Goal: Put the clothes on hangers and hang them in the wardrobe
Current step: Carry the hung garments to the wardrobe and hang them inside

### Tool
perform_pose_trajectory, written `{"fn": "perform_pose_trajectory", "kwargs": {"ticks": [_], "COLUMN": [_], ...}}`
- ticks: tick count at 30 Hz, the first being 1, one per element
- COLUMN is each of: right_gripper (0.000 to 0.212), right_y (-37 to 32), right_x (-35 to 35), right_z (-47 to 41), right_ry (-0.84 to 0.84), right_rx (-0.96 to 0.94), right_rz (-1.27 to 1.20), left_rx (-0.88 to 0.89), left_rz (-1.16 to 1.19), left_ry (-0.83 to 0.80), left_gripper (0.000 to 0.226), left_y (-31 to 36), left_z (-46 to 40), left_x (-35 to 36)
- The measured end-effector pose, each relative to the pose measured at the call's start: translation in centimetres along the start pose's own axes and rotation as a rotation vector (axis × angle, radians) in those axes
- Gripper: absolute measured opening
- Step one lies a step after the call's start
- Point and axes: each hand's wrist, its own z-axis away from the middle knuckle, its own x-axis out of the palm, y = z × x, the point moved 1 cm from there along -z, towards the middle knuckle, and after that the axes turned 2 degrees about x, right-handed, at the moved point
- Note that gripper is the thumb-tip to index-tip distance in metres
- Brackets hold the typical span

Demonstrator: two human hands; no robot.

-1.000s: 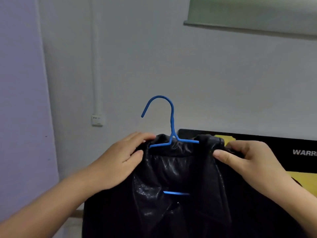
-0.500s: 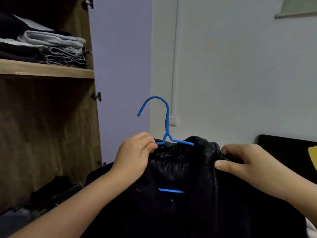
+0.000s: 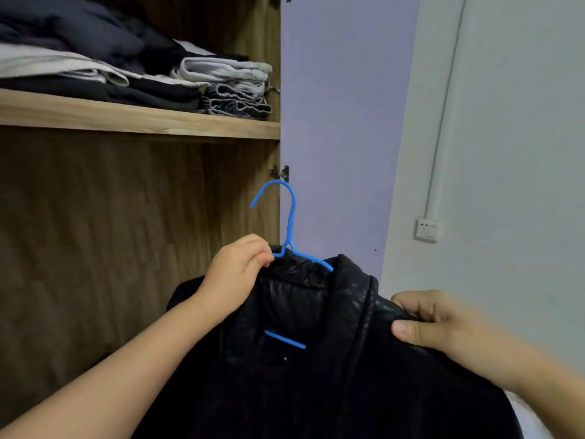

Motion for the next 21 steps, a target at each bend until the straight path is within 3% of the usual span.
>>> {"fn": "perform_pose_trajectory", "kwargs": {"ticks": [5, 8, 10, 14, 18, 21], "right_gripper": [0.023, 0.015, 0.029, 0.06, 0.063, 0.067], "right_y": [0.6, 0.5, 0.3, 0.1, -0.8, -1.9], "right_x": [0.9, 1.2, 1.7, 3.6, 6.2, 8.3], "right_z": [-8.1, -13.1, -16.2, -22.1, -27.2, -30.8], "right_ry": [-0.151, -0.242, -0.344, -0.462, -0.495, -0.521], "right_rx": [-0.036, -0.065, -0.066, -0.074, -0.086, -0.089], "right_rz": [-0.172, -0.23, -0.296, -0.345, -0.356, -0.368], "left_rx": [-0.13, -0.225, -0.254, -0.357, -0.521, -0.704], "left_rz": [-0.137, -0.228, -0.309, -0.273, -0.46, -0.471], "left_ry": [0.011, 0.099, 0.16, 0.282, 0.252, 0.232], "left_gripper": [0.041, 0.027, 0.025, 0.053, 0.032, 0.022], "left_y": [-5.4, -8.3, -9.8, -11.5, -14.7, -17.7], "left_z": [-1.6, -1.6, -1.0, 0.1, 1.1, 2.4], "left_x": [-1.0, -1.6, -2.2, -4.2, -7.3, -9.6]}}
